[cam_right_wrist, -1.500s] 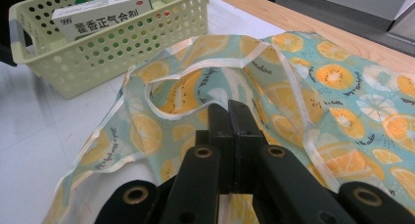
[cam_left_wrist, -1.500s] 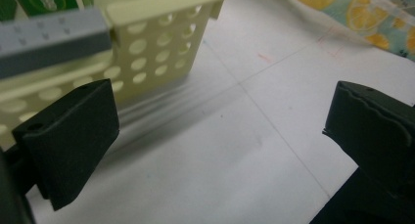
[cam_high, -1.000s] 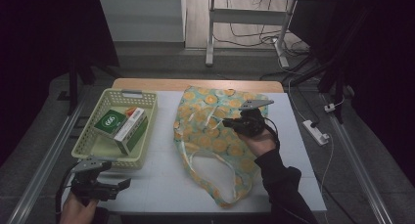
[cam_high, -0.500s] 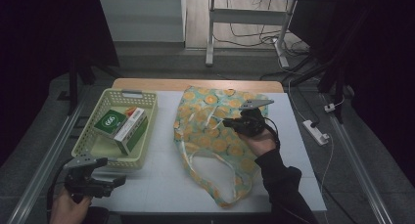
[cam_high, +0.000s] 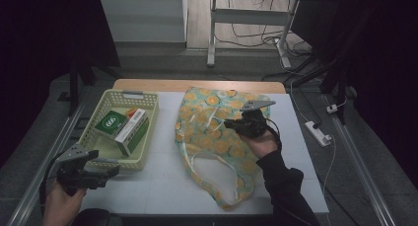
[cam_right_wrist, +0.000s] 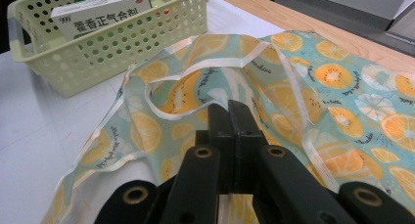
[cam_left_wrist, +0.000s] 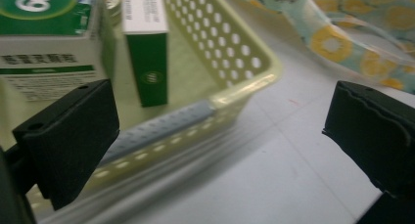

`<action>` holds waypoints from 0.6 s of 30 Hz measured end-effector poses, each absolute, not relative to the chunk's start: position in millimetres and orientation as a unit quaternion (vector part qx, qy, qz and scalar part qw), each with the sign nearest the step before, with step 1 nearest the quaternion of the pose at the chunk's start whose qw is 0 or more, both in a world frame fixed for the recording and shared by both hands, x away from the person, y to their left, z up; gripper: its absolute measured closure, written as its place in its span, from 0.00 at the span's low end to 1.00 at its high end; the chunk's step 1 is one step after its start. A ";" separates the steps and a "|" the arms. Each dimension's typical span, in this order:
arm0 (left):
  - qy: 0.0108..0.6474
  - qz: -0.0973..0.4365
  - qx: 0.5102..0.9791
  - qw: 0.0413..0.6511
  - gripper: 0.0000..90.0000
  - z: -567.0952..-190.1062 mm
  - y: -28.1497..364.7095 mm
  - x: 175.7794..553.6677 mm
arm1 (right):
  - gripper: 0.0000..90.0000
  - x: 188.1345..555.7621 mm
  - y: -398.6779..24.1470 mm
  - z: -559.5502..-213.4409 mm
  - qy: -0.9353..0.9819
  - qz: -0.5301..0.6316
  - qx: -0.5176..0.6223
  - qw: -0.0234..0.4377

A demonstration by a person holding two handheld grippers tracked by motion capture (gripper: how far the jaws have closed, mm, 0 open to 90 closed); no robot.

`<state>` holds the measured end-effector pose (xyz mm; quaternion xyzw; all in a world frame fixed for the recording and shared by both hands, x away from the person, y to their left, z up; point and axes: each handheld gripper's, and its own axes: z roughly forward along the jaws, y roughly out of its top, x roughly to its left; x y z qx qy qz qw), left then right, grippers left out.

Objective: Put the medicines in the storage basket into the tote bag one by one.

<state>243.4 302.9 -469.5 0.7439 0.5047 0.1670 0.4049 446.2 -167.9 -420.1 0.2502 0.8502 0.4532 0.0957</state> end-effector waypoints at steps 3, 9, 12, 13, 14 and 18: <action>0.514 0.168 0.746 0.390 0.00 -469.0 307.8 250.3 | 0.99 446.0 -167.7 -419.9 0.850 0.453 0.250 0.097; 0.525 0.170 0.748 0.369 0.00 -469.4 317.0 265.5 | 0.99 445.7 -167.6 -419.6 0.850 0.454 0.249 0.096; 0.529 0.166 0.746 0.369 0.00 -469.8 322.6 273.9 | 0.99 445.8 -167.0 -419.9 0.851 0.453 0.247 0.096; 0.531 0.166 0.744 0.369 0.00 -469.9 324.4 276.7 | 0.99 445.8 -166.9 -420.0 0.851 0.453 0.247 0.096; 0.533 0.165 0.744 0.369 0.00 -470.0 326.3 279.7 | 0.99 445.8 -166.7 -420.2 0.851 0.454 0.247 0.096; 0.540 0.160 0.742 0.364 0.00 -469.1 334.1 290.4 | 0.99 445.8 -166.6 -420.5 0.851 0.453 0.247 0.096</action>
